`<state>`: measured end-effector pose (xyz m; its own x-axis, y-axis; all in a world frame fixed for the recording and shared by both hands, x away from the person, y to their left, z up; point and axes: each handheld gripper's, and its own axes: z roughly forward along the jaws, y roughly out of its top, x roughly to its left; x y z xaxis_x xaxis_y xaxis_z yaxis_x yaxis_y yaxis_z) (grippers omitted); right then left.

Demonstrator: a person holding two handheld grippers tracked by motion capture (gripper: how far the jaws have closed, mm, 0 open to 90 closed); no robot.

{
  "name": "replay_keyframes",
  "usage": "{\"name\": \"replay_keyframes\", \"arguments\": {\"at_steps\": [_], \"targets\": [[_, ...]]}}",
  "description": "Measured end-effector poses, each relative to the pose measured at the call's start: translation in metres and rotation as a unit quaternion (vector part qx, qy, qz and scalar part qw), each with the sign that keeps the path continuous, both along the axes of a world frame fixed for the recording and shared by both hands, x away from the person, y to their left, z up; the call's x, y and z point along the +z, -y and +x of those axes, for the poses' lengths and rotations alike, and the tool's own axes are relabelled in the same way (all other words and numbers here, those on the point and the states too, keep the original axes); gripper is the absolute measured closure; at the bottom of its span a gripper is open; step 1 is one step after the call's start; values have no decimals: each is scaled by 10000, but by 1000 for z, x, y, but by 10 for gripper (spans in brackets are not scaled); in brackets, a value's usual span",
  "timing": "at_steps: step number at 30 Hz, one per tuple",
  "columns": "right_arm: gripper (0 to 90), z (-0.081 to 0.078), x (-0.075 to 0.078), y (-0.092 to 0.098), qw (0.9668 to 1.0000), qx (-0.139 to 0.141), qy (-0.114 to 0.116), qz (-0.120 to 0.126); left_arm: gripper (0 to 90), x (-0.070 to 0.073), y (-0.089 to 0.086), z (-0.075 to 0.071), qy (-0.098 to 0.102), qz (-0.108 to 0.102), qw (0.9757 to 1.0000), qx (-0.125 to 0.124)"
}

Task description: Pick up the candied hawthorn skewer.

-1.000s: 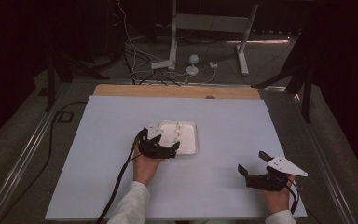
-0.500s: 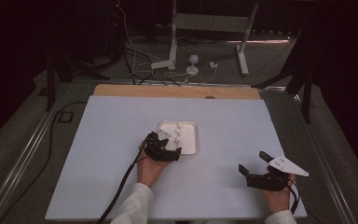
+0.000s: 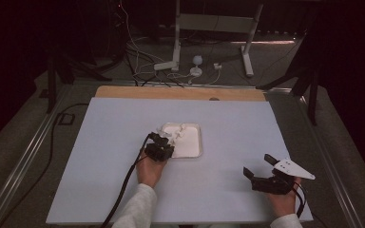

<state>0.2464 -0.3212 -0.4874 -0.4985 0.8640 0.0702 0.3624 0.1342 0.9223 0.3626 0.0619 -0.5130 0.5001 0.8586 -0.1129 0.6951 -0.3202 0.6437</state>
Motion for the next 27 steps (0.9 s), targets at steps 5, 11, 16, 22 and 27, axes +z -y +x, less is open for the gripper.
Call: {"name": "replay_keyframes", "arguments": {"at_steps": [5, 11, 16, 22, 27], "targets": [[0, 0, 0, 0, 10000, 2, 2, 4, 897, 0, -3, 3, -108, -96, 9999, -7], [0, 0, 0, 1, 10000, -5, -7, 23, 900, 5, -3, -1, -107, -193, 9997, -113], [0, 0, 0, 1, 10000, -17, -21, 29, 900, 14, -7, -9, -157, -269, 9994, -148], [0, 0, -1, 0, 10000, -14, -36, 18, 895, 10, -9, -8, -370, -231, 9988, -239], [0, 0, -1, 0, 10000, -20, -34, 22, 896, 7, -8, -4, -439, -276, 9984, -206]]}}
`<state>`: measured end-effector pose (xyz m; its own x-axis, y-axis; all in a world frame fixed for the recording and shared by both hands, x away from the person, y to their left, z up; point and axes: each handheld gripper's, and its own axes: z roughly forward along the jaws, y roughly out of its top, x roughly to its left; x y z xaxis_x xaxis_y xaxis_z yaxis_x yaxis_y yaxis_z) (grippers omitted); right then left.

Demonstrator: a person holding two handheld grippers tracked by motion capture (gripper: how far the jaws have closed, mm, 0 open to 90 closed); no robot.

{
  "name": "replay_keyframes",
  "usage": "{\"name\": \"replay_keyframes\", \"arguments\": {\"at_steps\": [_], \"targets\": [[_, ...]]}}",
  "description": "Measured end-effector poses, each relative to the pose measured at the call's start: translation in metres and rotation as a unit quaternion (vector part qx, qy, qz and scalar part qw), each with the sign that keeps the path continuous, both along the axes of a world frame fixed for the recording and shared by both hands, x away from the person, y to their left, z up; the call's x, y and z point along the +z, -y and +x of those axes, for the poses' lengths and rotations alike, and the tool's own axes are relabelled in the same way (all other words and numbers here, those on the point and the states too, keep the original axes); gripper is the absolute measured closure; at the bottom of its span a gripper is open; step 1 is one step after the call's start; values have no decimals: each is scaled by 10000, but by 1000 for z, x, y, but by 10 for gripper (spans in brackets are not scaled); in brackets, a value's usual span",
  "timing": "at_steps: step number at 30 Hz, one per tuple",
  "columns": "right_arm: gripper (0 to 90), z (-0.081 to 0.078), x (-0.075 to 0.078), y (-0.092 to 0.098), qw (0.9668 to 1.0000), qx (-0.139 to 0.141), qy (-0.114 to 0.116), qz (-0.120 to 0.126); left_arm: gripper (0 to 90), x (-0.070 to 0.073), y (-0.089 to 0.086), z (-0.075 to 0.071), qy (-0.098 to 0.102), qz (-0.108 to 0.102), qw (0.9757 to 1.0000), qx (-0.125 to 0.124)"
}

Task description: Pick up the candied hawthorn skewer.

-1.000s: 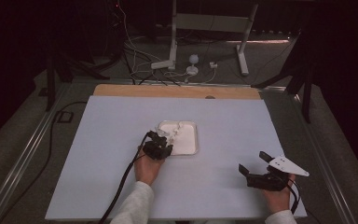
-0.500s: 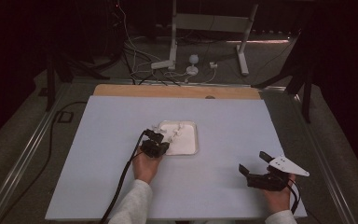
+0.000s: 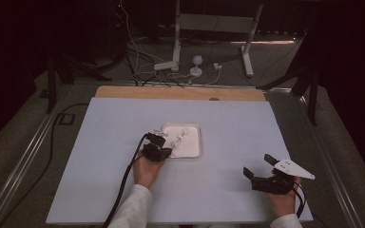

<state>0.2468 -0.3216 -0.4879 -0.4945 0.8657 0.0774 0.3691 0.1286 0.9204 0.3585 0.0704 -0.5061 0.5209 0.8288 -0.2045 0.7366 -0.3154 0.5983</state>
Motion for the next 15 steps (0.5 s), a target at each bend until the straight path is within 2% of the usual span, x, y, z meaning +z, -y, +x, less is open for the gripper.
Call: {"name": "replay_keyframes", "arguments": {"at_steps": [2, 9, 12, 15], "targets": [[0, 0, 0, 0, 10000, -4, 0, 8, 899, 1, -2, -1, 78, 37, 10000, 30], [0, 0, 1, -1, 9999, -17, -11, 150, 900, 8, -16, -12, 297, -289, 9991, 21], [0, 0, 3, -1, 9997, -18, -13, 234, 900, 9, -23, -18, 445, -481, 9978, -19], [0, 3, 6, -4, 9995, 58, -36, 321, 900, 12, -29, -23, 572, -554, 9968, -1]]}}
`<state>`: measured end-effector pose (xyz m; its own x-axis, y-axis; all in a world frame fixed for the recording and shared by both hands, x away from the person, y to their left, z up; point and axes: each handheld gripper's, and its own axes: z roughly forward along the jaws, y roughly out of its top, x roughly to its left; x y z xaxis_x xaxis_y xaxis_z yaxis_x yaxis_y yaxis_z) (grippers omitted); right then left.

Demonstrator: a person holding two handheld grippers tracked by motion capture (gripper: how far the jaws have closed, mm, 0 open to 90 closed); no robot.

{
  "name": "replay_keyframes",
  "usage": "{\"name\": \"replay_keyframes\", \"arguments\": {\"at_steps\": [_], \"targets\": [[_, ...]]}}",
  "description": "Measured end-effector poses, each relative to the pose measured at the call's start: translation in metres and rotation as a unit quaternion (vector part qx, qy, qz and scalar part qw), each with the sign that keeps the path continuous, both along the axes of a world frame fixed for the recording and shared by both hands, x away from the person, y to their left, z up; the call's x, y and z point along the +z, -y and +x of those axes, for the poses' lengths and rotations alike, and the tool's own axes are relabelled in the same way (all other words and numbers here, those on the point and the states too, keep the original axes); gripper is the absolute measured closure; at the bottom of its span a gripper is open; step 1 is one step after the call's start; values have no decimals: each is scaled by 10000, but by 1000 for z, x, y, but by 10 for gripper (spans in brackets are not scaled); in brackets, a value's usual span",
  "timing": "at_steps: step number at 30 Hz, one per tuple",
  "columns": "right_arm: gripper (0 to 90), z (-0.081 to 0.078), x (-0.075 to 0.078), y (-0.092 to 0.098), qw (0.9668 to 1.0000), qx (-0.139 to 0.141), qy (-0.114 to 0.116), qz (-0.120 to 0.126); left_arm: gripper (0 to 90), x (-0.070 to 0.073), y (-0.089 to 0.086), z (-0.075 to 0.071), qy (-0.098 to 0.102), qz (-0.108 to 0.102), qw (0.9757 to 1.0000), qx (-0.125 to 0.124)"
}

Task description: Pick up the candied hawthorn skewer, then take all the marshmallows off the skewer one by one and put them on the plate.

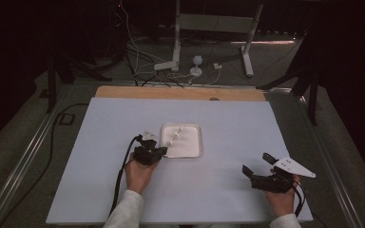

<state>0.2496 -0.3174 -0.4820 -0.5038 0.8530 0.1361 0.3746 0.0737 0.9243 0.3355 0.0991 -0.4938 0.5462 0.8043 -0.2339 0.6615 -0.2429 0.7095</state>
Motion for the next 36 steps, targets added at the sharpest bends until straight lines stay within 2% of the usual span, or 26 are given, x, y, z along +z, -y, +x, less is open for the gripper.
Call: {"name": "replay_keyframes", "arguments": {"at_steps": [2, 5, 6, 8, 11, 16, 18, 19, 25, 30, 33, 36], "targets": [[0, 3, 3, -4, 10000, 84, -2, 19, 900, 3, -4, -3, 95, -112, 9999, -32], [0, 7, 9, -12, 9997, 245, 22, 10, 900, 7, -9, -9, 268, -148, 9995, -51], [0, 11, 13, -18, 9994, 347, 15, 13, 900, 9, -11, -13, 381, -178, 9991, -108], [0, 14, 15, -21, 9992, 399, 22, 17, 900, 9, -12, -15, 413, -144, 9990, -133], [0, 22, 21, -32, 9987, 502, 43, 29, 900, 10, -15, -20, 505, -229, 9983, -202], [0, 44, 30, -55, 9977, 661, -29, 160, 900, 9, -16, -23, 514, -286, 9980, -236], [0, 47, 31, -57, 9976, 667, -30, 185, 900, 10, -16, -24, 544, -306, 9978, -226], [0, 54, 36, -66, 9972, 710, 5, 236, 900, 10, -17, -24, 559, -322, 9977, -222], [0, 68, 47, -85, 9965, 801, 19, 250, 899, 12, -21, -28, 651, -435, 9968, -159], [0, 87, 57, -112, 9945, 1012, -48, 268, 900, 12, -21, -33, 684, -462, 9965, -162], [0, 93, 59, -120, 9938, 1078, -81, 249, 900, 13, -19, -34, 720, -481, 9961, -186], [0, 106, 59, -134, 9929, 1139, -222, 274, 900, 13, -17, -36, 751, -488, 9957, -225]]}}
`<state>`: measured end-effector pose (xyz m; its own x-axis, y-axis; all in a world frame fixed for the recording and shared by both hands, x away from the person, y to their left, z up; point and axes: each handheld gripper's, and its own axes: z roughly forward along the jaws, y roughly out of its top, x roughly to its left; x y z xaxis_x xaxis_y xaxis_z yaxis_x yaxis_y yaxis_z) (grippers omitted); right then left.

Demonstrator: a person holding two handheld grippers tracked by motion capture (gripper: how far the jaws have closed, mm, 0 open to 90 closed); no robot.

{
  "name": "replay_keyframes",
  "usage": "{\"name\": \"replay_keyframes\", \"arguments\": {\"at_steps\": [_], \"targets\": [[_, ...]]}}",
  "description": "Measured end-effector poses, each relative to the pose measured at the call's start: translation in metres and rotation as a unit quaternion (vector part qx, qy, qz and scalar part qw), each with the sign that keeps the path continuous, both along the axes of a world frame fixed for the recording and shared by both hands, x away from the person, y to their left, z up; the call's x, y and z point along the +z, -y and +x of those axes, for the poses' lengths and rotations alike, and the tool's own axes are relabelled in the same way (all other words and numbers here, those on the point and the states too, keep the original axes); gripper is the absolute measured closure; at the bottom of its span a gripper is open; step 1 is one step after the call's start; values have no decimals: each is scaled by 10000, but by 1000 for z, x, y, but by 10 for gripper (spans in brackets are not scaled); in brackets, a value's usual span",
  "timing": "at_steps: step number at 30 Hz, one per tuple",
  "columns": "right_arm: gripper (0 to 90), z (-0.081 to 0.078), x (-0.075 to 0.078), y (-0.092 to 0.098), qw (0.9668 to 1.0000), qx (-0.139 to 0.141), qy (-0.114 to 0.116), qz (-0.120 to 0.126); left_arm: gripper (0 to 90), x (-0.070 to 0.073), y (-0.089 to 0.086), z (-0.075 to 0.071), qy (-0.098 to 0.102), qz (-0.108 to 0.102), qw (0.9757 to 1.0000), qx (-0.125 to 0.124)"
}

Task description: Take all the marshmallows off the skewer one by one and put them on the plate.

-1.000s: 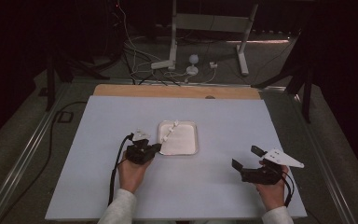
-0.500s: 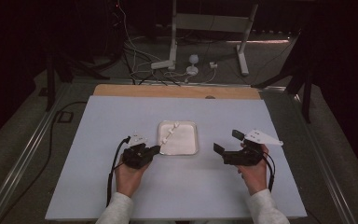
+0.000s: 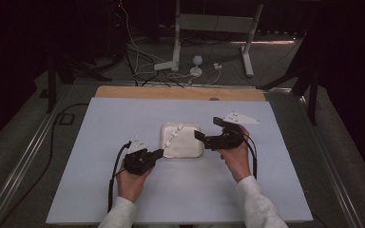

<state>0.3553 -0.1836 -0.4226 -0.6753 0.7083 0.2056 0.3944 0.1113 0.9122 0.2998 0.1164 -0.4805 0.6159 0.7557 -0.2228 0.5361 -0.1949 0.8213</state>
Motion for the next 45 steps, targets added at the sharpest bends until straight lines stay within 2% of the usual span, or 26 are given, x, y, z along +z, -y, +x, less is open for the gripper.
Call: {"name": "replay_keyframes", "arguments": {"at_steps": [3, 4, 6, 7, 9, 13, 14, 15, 17, 18, 19, 23, 24, 25, 27, 30, 33, 35, 38, 45], "targets": [[0, 6, -1, -4, 10000, -2, -56, 62, 900, 0, 1, 0, 6, 25, 10000, -16], [0, 11, -4, -8, 9998, -3, -193, 105, 900, 0, 2, -1, 9, 27, 10000, -26], [0, 13, -6, -9, 9996, -7, -262, 104, 900, 0, 2, -1, 30, 29, 10000, -28], [22, 18, -10, -12, 9991, -12, -414, 84, 900, 0, 3, -1, 26, 21, 10000, -38], [38, 21, -13, -15, 9983, 4, -570, 86, 900, 0, 3, -1, 39, 14, 10000, -42], [102, 25, -15, -22, 9972, 113, -738, 72, 900, 1, 5, -3, 85, -13, 9999, -76], [163, 27, -15, -28, 9965, 184, -811, 17, 900, 1, 5, -3, 91, -17, 9999, -101], [163, 27, -15, -28, 9965, 184, -811, 17, 900, 1, 5, -3, 101, -21, 9999, -135], [233, 31, -16, -33, 9959, 189, -884, -21, 900, 1, 5, -4, 154, -36, 9997, -185], [324, 34, -17, -36, 9951, 133, -978, -12, 900, 1, 4, -4, 178, -54, 9996, -195], [357, 35, -18, -37, 9943, 155, -1053, 58, 900, 1, 4, -4, 224, -73, 9995, -206], [497, 41, -25, -42, 9886, 284, -1462, 237, 900, 2, 3, -5, 309, -121, 9991, -252], [550, 43, -26, -42, 9871, 312, -1545, 285, 900, 2, 4, -5, 315, -101, 9991, -259], [649, 43, -27, -43, 9855, 355, -1621, 361, 900, 2, 4, -5, 315, -101, 9991, -259], [735, 43, -26, -43, 9848, 366, -1636, 444, 900, 1, 4, -5, 322, -53, 9990, -289], [775, 43, -22, -41, 9848, 339, -1634, 492, 900, 1, 6, -5, 348, -35, 9988, -351], [794, 41, -15, -41, 9878, 296, -1477, 405, 900, 1, 6, -6, 371, -28, 9987, -347], [798, 41, -13, -41, 9882, 262, -1450, 406, 900, 3, 6, -6, 384, -51, 9986, -363], [809, 40, -8, -41, 9909, 102, -1295, 363, 900, 5, 7, -7, 423, 24, 9985, -352], [825, 39, -9, -43, 9933, -145, -1138, 110, 900, 5, 8, -8, 424, 206, 9984, -320]]}}
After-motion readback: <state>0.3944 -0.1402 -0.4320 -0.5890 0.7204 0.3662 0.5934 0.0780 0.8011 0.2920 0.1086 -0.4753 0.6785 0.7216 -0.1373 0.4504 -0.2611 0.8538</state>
